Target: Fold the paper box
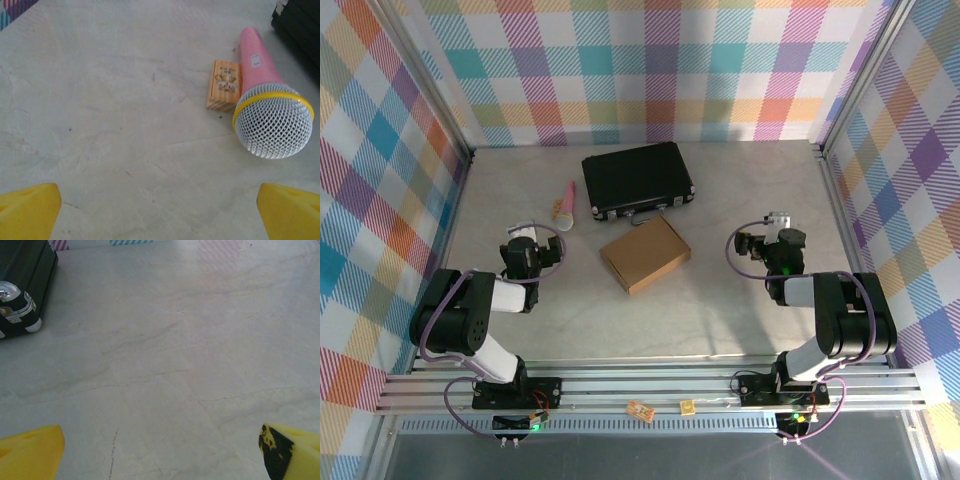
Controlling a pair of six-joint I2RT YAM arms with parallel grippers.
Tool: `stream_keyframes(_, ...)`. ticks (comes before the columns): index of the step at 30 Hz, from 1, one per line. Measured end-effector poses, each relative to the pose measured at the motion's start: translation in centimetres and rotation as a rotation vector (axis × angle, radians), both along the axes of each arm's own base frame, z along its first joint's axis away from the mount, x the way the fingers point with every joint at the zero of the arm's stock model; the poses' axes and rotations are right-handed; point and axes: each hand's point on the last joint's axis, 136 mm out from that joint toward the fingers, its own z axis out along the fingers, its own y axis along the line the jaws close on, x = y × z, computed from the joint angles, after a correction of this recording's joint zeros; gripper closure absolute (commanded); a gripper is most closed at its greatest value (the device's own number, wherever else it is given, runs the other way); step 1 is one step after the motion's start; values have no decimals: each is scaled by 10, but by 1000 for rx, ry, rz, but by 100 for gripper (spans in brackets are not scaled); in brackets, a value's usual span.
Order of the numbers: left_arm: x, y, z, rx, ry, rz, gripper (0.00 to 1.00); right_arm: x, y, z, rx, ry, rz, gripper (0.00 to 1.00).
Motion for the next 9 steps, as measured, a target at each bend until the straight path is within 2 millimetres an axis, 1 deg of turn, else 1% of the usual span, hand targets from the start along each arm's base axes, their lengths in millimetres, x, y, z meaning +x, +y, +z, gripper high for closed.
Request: stream_keyframes(9, 1, 0, 3, -1, -13, 0, 0, 2, 4, 3, 9, -6, 20, 1)
